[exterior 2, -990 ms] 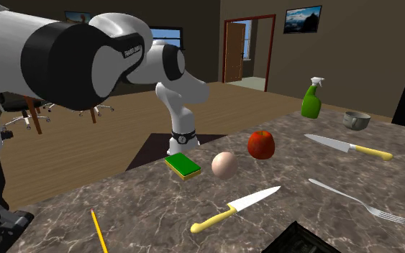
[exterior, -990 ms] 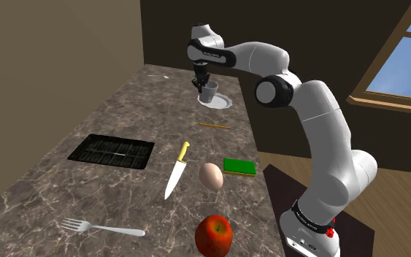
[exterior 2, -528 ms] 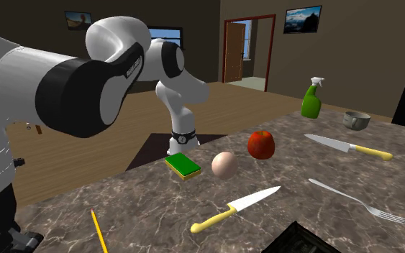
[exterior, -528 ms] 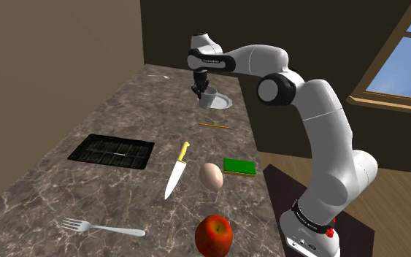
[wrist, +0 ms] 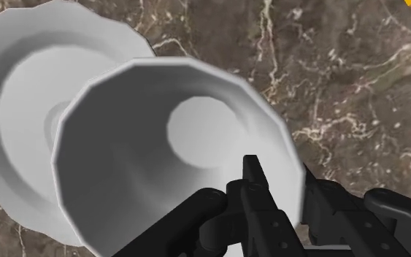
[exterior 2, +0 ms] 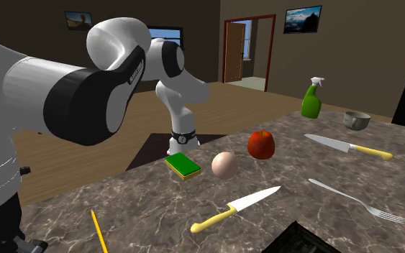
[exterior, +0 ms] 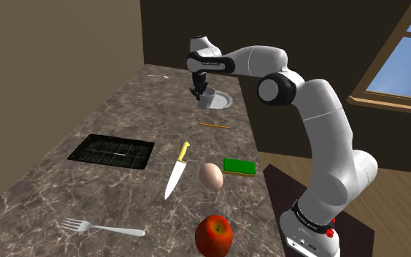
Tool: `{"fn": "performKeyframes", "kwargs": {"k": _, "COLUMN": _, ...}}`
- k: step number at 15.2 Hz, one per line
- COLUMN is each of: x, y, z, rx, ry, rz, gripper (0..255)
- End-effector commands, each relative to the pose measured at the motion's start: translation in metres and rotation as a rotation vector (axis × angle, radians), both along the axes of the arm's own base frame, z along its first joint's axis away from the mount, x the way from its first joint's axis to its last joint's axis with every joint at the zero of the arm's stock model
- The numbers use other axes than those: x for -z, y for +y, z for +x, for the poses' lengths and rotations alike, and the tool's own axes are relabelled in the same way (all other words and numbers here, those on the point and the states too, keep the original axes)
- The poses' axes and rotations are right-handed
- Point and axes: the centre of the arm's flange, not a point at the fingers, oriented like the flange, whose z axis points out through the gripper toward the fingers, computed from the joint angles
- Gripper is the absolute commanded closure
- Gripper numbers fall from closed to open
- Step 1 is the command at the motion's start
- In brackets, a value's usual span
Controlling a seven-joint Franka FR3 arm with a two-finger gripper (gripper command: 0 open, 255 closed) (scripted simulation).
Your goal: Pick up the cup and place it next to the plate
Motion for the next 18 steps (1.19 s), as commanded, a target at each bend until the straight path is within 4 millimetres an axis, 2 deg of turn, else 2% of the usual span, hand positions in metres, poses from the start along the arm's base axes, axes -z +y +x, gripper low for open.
{"fn": "performKeyframes", "kwargs": {"k": 1, "x": 0.009, "y": -0.005, "z": -0.001, "rx": 0.005, "ry": 0.015, "rz": 0.000, "gripper": 255}}
{"fn": "performKeyframes", "kwargs": {"k": 2, "x": 0.009, "y": -0.005, "z": -0.001, "rx": 0.005, "ry": 0.015, "rz": 0.000, "gripper": 255}}
{"fn": "performKeyframes", "kwargs": {"k": 3, "x": 0.009, "y": -0.005, "z": -0.001, "rx": 0.005, "ry": 0.015, "rz": 0.000, "gripper": 0}}
{"fn": "performKeyframes", "kwargs": {"k": 8, "x": 0.009, "y": -0.005, "z": -0.001, "rx": 0.005, "ry": 0.015, "rz": 0.000, "gripper": 0}}
{"fn": "performKeyframes", "kwargs": {"k": 12, "x": -0.040, "y": 0.003, "z": -0.001, "rx": 0.005, "ry": 0.015, "rz": 0.000, "gripper": 0}}
{"fn": "performKeyframes", "kwargs": {"k": 18, "x": -0.040, "y": 0.003, "z": -0.001, "rx": 0.005, "ry": 0.015, "rz": 0.000, "gripper": 0}}
